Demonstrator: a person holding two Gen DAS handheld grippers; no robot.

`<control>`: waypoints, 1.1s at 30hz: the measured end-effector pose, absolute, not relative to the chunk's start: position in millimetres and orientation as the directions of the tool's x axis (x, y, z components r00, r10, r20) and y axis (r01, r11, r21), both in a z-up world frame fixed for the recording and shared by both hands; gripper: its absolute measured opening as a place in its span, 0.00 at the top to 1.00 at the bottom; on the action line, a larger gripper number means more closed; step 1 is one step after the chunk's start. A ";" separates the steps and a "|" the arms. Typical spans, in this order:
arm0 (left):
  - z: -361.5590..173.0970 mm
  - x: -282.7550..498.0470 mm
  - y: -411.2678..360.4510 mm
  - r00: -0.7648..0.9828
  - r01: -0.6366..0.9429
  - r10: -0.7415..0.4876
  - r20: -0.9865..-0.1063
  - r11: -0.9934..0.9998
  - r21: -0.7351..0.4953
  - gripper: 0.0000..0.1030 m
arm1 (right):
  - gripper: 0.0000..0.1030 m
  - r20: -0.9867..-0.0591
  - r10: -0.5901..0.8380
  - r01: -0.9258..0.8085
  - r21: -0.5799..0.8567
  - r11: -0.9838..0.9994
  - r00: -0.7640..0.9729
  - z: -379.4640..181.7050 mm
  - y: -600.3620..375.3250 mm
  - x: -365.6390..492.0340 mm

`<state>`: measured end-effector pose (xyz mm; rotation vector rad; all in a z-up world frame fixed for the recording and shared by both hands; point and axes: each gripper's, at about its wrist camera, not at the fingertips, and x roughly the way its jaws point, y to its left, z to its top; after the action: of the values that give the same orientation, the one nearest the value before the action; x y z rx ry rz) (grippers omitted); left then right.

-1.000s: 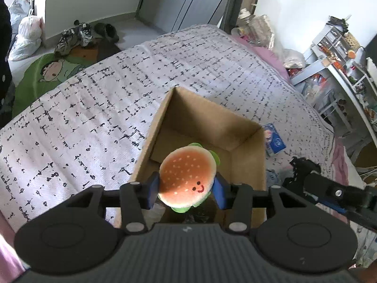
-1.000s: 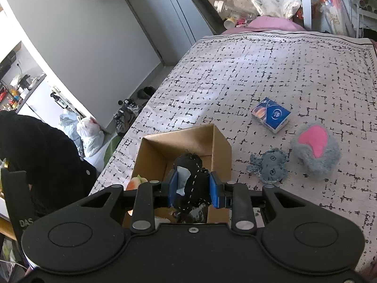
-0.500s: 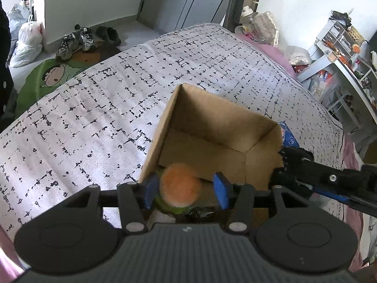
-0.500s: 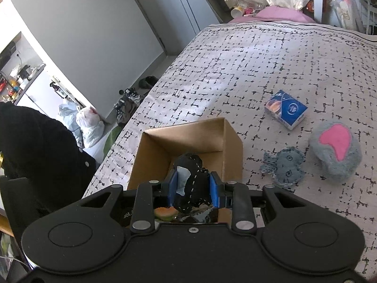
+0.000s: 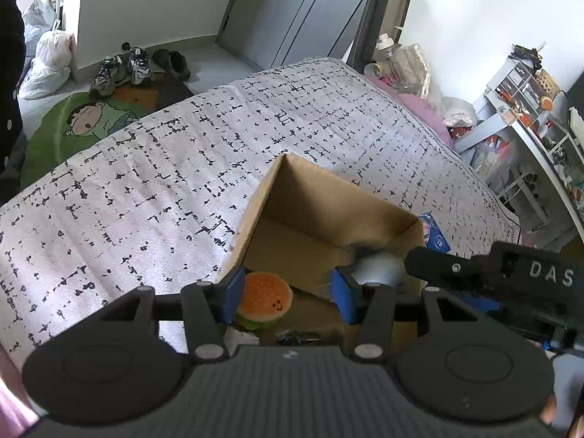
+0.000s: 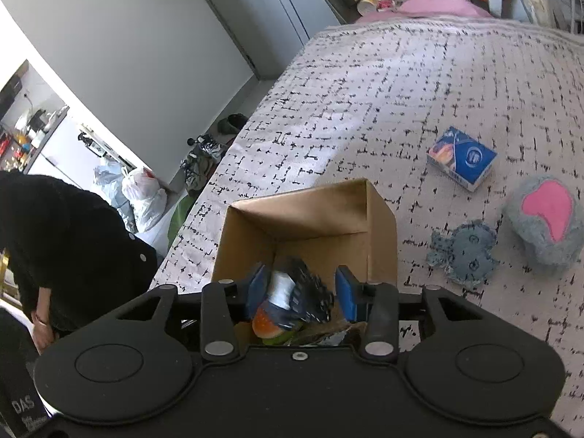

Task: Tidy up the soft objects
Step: 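Open both tools to drop the burger plush and beaded item into the box, then move both open tools from the box toward the grey fluffy plush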

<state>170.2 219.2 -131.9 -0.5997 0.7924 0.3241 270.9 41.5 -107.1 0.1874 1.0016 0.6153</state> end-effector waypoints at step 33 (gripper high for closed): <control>-91.1 164.4 153.8 0.622 -0.471 0.099 -0.777 0.840 -0.270 0.07 | 0.00 -0.674 0.496 -0.394 0.316 0.863 0.548 -79.4 -89.3 230.6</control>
<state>164.4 153.8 -91.1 -0.4827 0.8427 0.3425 230.6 -89.3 -79.4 0.1326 0.8392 0.5293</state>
